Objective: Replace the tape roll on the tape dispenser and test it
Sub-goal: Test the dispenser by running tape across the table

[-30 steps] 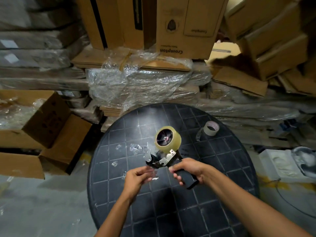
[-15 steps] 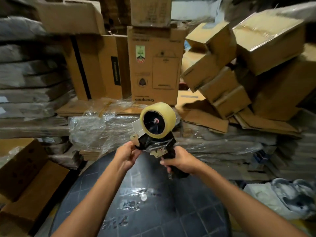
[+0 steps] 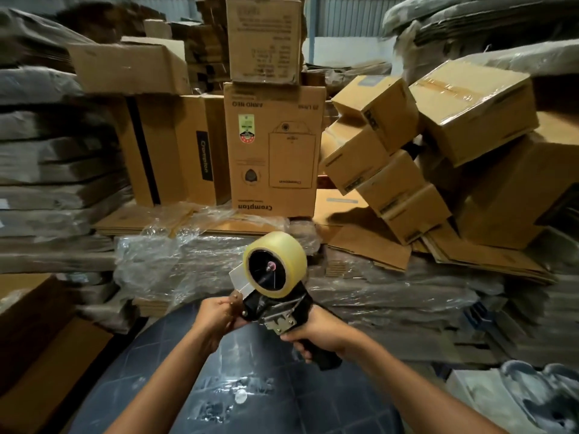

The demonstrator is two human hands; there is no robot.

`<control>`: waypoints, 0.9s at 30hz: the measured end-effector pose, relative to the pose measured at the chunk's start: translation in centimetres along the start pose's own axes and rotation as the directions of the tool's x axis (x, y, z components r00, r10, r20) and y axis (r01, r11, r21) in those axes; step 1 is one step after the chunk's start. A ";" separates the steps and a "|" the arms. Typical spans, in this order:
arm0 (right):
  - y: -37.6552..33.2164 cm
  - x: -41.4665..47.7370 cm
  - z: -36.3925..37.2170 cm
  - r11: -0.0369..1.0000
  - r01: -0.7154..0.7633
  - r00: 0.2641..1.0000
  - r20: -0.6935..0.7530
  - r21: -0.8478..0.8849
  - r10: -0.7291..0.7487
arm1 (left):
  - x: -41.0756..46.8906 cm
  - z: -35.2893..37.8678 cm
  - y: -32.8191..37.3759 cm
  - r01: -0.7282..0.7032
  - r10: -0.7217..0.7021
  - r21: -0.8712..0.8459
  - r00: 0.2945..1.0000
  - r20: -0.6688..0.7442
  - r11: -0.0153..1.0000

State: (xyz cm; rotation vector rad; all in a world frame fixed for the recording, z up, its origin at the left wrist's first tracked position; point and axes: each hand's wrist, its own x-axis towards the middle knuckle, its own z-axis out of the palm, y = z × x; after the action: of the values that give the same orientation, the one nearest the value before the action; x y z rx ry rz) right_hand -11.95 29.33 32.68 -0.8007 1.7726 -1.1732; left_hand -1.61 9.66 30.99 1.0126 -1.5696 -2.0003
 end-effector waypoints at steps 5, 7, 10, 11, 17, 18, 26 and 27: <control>2.5 3.9 3.6 0.978 0.021 0.996 0.090 -0.210 -0.002 | 2.2 -5.9 -5.5 0.283 -0.297 -0.144 0.951 -0.089 0.948; 4.0 5.8 5.4 0.968 0.018 0.992 0.127 -0.251 0.014 | 3.0 -8.6 -8.1 0.351 -0.373 -0.171 0.920 -0.118 0.920; 6.5 8.8 8.5 0.958 0.003 0.985 0.165 -0.288 0.047 | 3.8 -11.9 -11.2 0.369 -0.396 -0.185 0.908 -0.138 0.911; 7.3 9.8 9.5 0.957 -0.012 0.983 0.174 -0.291 0.065 | 4.1 -13.0 -12.1 0.352 -0.378 -0.173 0.913 -0.152 0.920; 11.4 16.4 15.2 0.948 -0.124 0.954 0.228 -0.293 0.196 | 7.2 -20.3 -17.2 0.255 -0.242 0.076 0.959 -0.151 0.964; 11.9 17.5 15.9 0.942 -0.143 0.947 0.233 -0.303 0.219 | 7.9 -21.3 -17.8 0.247 -0.226 0.120 0.960 -0.167 0.961; 15.3 24.1 16.8 0.907 -0.218 0.907 0.268 -0.362 0.325 | 13.4 -27.1 -20.7 0.152 -0.143 0.147 0.987 -0.071 0.977; 15.6 24.7 16.7 0.912 -0.217 0.906 0.277 -0.349 0.321 | 14.3 -28.1 -21.1 0.143 -0.132 0.158 0.988 -0.080 0.977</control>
State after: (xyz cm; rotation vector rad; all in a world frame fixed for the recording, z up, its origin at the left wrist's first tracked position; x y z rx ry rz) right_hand -8.74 7.40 7.35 -0.8403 1.7349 -0.5427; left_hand 12.45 -12.71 3.78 1.2721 -1.6901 -1.9262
